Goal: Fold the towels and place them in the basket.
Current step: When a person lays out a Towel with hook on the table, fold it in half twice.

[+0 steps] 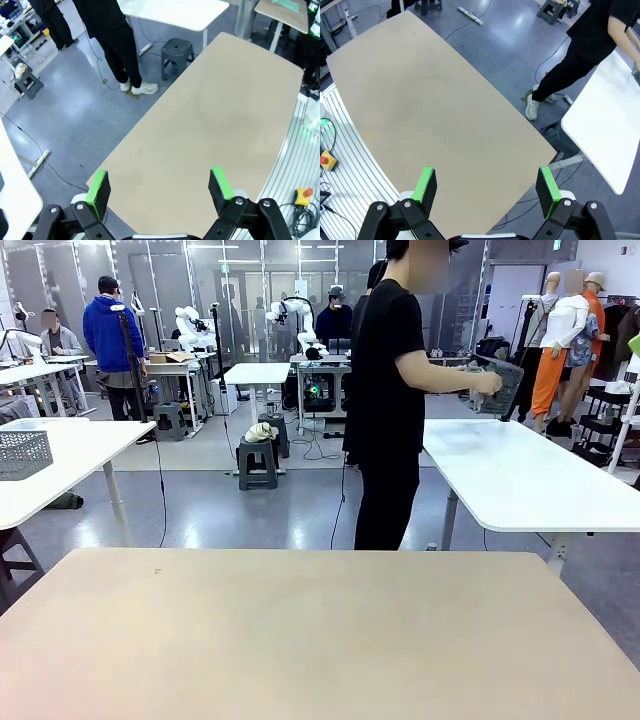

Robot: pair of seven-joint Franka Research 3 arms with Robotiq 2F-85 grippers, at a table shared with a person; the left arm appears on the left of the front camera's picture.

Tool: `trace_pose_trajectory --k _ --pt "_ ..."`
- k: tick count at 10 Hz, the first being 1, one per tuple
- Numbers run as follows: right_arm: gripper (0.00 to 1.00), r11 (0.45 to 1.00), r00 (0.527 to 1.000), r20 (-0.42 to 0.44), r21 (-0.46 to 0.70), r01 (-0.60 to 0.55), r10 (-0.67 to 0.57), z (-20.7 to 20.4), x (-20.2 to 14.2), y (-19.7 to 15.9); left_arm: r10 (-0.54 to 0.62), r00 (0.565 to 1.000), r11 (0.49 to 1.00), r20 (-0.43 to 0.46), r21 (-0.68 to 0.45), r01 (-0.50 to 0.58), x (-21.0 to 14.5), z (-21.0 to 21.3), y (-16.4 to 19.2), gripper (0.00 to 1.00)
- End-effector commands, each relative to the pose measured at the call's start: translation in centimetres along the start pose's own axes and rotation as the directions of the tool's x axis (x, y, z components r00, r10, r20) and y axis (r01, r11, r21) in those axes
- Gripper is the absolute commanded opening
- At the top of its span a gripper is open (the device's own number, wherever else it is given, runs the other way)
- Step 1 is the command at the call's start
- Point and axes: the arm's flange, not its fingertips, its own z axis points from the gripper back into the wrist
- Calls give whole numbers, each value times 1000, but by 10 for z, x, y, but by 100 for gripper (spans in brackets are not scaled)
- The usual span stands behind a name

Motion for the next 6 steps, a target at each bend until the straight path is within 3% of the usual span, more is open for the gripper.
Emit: trace_pose_trajectory --k 1,6 --pt "100 1000 999 -23 -5 -29 29 4 0 0 -35 999 999 16 -16 36 0 7 -5 100" --pt "100 996 996 -14 24 -84 85 5 0 4 -12 1000 1000 -5 8 12 8 2 -15 100"
